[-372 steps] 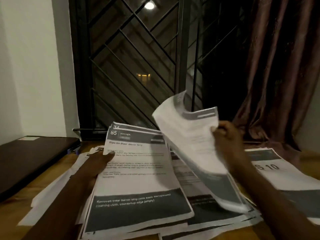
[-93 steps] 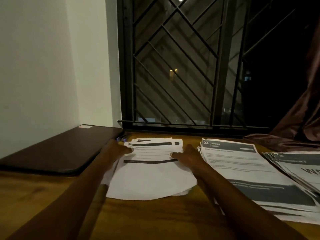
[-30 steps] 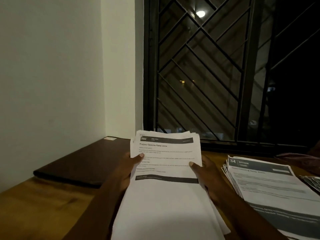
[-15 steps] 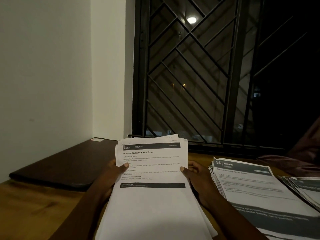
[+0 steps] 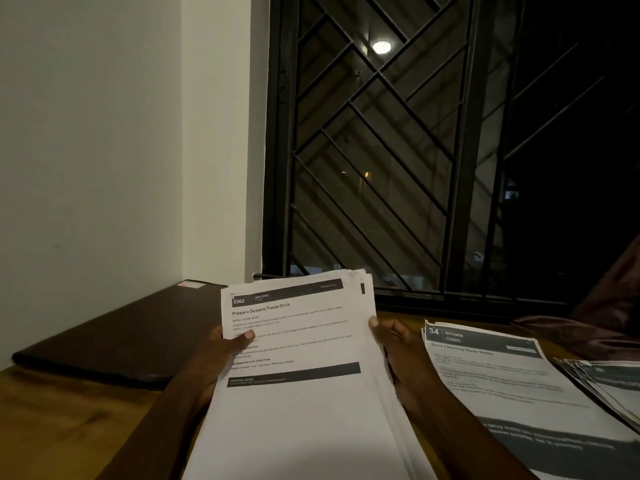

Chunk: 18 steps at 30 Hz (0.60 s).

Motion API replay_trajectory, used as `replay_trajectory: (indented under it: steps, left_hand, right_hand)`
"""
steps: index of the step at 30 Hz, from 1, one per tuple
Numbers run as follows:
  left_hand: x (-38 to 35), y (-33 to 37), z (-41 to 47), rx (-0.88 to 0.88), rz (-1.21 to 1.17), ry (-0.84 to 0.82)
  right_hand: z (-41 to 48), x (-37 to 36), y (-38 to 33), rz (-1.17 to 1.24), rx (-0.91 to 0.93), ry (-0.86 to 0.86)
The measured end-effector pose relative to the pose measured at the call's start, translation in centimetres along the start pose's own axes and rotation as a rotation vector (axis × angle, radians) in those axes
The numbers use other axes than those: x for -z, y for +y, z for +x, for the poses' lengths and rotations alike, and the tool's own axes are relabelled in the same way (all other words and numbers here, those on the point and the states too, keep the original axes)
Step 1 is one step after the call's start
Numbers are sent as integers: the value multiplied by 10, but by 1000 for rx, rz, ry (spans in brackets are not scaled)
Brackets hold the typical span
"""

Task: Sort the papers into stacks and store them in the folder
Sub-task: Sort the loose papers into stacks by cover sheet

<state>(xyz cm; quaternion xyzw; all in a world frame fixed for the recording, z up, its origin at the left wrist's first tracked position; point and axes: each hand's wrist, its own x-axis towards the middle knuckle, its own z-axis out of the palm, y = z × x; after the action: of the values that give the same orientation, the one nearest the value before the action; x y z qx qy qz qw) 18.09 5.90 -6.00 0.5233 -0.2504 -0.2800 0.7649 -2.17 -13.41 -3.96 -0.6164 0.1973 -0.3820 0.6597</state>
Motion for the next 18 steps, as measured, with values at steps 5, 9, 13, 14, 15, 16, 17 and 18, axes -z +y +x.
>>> replay_trajectory:
  steps: [5,9,13,14,15,16,17,18]
  left_hand:
    - [0,-1,0,10,-28,18]
    - [6,-3,2,35,-57,3]
    - [4,1,-2,65,-64,-34]
    - [3,1,-3,63,-72,-40]
    - [3,1,-2,63,-74,-28]
    - [3,0,-2,62,-77,-26]
    - [4,0,-1,63,-74,-17]
    - [3,0,-1,55,-70,-9]
  right_hand:
    - [1,0,3,-39,76,81]
    - [1,-2,3,22,123,51]
    - [1,-2,1,35,162,73]
    - [2,-3,1,45,177,109]
    - [3,-4,2,54,187,135]
    - [4,-5,3,51,192,149]
    - [5,-7,5,38,194,153]
    - [5,-7,6,24,197,150]
